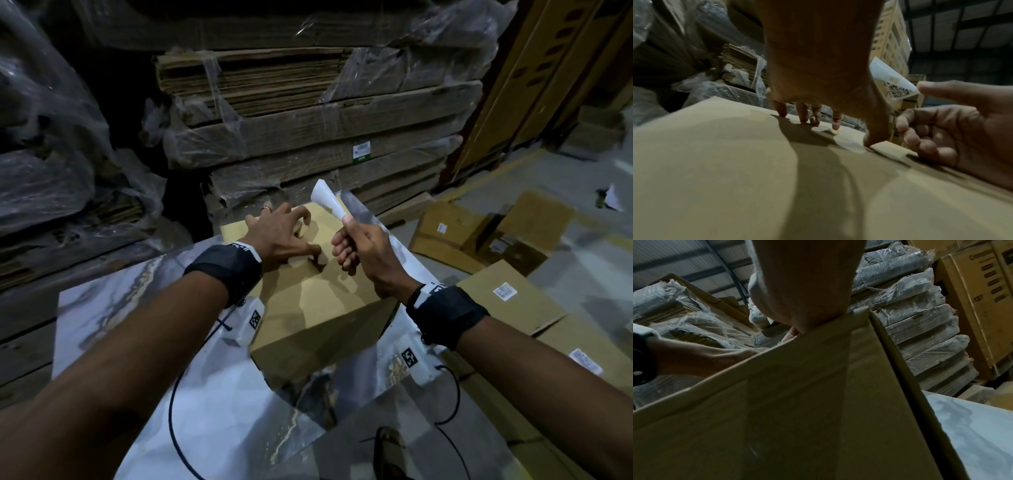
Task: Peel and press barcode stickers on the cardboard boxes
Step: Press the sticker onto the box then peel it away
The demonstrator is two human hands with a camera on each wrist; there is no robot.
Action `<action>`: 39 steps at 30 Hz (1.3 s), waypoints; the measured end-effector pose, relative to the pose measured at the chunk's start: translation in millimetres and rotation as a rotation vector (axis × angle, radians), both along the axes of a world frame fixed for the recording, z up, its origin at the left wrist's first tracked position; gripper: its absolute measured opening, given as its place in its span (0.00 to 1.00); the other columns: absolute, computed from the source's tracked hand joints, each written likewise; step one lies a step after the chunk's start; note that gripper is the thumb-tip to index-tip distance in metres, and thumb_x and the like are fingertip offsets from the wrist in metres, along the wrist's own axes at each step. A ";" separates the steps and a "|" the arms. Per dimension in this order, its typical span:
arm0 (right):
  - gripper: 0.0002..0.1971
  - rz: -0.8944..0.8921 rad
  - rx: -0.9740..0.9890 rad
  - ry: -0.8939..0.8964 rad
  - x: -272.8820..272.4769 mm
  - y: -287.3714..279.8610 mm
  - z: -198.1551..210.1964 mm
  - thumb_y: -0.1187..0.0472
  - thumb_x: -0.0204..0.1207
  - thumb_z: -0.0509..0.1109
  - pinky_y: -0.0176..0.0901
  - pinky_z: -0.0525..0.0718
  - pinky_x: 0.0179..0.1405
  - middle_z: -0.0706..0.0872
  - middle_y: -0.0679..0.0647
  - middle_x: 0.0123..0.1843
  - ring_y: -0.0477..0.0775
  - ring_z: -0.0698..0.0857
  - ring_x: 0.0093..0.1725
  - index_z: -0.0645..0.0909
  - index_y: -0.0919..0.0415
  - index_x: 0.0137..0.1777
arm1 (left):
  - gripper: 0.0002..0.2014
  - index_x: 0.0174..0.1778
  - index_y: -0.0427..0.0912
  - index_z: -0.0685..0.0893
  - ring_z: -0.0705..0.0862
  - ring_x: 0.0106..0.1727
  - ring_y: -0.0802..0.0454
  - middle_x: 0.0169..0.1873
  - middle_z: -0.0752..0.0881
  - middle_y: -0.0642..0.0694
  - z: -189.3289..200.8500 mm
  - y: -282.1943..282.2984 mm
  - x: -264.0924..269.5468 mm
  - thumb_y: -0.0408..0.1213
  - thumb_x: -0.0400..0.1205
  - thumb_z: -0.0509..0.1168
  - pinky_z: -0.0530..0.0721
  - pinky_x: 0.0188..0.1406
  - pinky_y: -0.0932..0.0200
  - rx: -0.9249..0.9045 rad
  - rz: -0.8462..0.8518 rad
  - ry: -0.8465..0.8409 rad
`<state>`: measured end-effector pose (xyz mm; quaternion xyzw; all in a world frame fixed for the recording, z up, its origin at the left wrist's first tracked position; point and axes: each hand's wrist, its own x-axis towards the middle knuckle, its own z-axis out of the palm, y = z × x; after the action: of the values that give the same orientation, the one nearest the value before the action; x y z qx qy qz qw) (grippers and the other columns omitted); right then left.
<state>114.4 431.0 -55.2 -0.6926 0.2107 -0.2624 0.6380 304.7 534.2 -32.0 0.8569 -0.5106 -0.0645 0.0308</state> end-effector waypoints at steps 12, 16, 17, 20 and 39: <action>0.31 0.009 -0.010 -0.005 -0.2 0.2 -0.7 0.46 0.92 0.59 0.42 0.80 0.28 0.85 0.62 0.33 0.58 0.81 0.30 0.82 0.78 0.46 | 0.19 0.51 0.65 0.85 0.84 0.56 0.44 0.48 0.86 0.48 -0.1 1.0 20.7 0.61 0.66 0.62 0.79 0.65 0.41 -0.113 0.026 0.373; 0.31 0.000 -0.013 -0.002 -1.5 0.9 -0.1 0.47 0.92 0.59 0.42 0.80 0.27 0.85 0.62 0.33 0.58 0.81 0.30 0.82 0.79 0.47 | 0.18 0.48 0.50 0.91 0.81 0.35 0.57 0.33 0.86 0.51 -4.7 0.6 21.6 0.60 0.75 0.70 0.78 0.46 0.52 -0.269 0.040 0.513; 0.31 0.002 -0.014 0.000 -1.3 0.9 -0.1 0.46 0.92 0.59 0.42 0.80 0.27 0.85 0.61 0.33 0.57 0.81 0.30 0.82 0.78 0.46 | 0.16 0.47 0.49 0.91 0.78 0.32 0.58 0.30 0.83 0.52 -6.3 -1.5 20.3 0.59 0.76 0.73 0.74 0.43 0.54 -0.271 0.061 0.496; 0.29 -0.001 -0.005 0.003 -1.1 1.9 0.8 0.46 0.92 0.60 0.41 0.80 0.27 0.85 0.61 0.32 0.56 0.81 0.30 0.84 0.73 0.45 | 0.22 0.42 0.59 0.86 0.73 0.30 0.55 0.28 0.77 0.55 -14.6 -9.0 21.1 0.71 0.62 0.76 0.68 0.41 0.54 -0.256 0.118 0.444; 0.28 0.020 -0.045 -0.004 -4.3 -0.3 2.2 0.51 0.93 0.57 0.39 0.82 0.28 0.86 0.65 0.36 0.58 0.82 0.31 0.82 0.80 0.48 | 0.25 0.40 0.72 0.81 0.82 0.47 0.43 0.33 0.79 0.58 -17.1 -13.5 20.9 0.70 0.46 0.70 0.81 0.60 0.40 -0.215 0.179 0.415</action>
<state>110.1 430.7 -53.0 -0.7082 0.1963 -0.2621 0.6255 325.6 520.6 -49.1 0.8589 -0.4192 -0.1813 0.2318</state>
